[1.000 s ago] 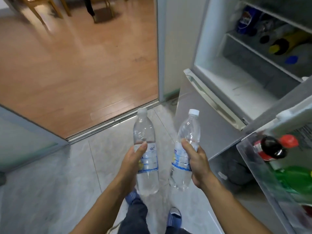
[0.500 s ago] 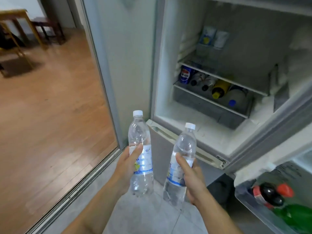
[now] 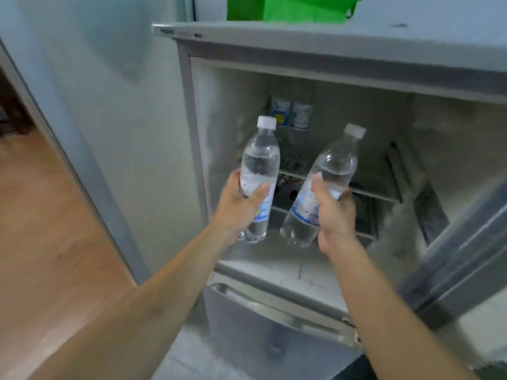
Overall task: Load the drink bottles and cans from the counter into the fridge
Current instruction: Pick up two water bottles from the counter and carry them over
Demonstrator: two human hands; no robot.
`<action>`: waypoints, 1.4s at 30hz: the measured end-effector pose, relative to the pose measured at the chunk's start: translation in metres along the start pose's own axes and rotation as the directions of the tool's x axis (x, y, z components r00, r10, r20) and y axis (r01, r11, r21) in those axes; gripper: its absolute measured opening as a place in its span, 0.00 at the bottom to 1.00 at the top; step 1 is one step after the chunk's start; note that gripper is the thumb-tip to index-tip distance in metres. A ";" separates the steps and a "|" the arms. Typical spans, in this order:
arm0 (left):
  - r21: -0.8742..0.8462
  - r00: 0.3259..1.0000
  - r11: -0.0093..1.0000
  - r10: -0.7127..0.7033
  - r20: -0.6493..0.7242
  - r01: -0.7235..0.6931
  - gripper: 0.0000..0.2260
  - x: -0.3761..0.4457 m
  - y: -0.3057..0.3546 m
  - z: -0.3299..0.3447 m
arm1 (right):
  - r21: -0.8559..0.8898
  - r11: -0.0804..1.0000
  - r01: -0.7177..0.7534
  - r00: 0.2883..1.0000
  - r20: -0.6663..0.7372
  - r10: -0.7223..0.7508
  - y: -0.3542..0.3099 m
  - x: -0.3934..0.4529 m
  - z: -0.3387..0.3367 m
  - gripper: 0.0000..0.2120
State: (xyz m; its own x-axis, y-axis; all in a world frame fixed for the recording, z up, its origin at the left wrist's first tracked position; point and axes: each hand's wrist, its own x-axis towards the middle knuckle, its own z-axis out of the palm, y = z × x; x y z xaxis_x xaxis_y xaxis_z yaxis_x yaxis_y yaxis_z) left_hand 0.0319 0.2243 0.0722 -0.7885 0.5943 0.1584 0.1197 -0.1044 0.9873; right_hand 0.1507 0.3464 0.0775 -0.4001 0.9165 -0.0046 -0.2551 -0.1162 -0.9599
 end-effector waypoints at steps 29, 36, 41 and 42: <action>0.234 0.972 0.946 0.234 -0.020 -0.223 0.28 0.264 -0.001 0.080 | -0.279 0.952 0.130 0.992 0.032 -0.126 -0.009 0.256 0.123 0.45; 0.742 0.986 0.656 0.164 0.037 -0.137 0.25 0.251 -0.012 0.070 | -0.703 0.691 0.168 0.986 0.129 -0.108 0.010 0.249 0.099 0.41; 0.655 0.977 0.737 0.211 0.013 -0.168 0.21 0.256 -0.017 0.071 | -0.670 0.702 0.241 0.971 0.170 -0.171 0.013 0.251 0.099 0.34; 0.642 0.978 0.748 0.209 0.014 -0.169 0.22 0.259 -0.017 0.071 | -0.673 0.702 0.233 0.973 0.163 -0.166 0.012 0.254 0.101 0.34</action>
State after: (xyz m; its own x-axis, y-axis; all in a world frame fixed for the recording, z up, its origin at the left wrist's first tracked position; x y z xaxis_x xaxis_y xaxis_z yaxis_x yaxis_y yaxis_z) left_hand -0.1315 0.4364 0.0968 -0.7378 0.5700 0.3616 0.6098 0.3331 0.7191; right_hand -0.0428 0.5392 0.0928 -0.4903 0.8482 0.2004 0.3200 0.3891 -0.8638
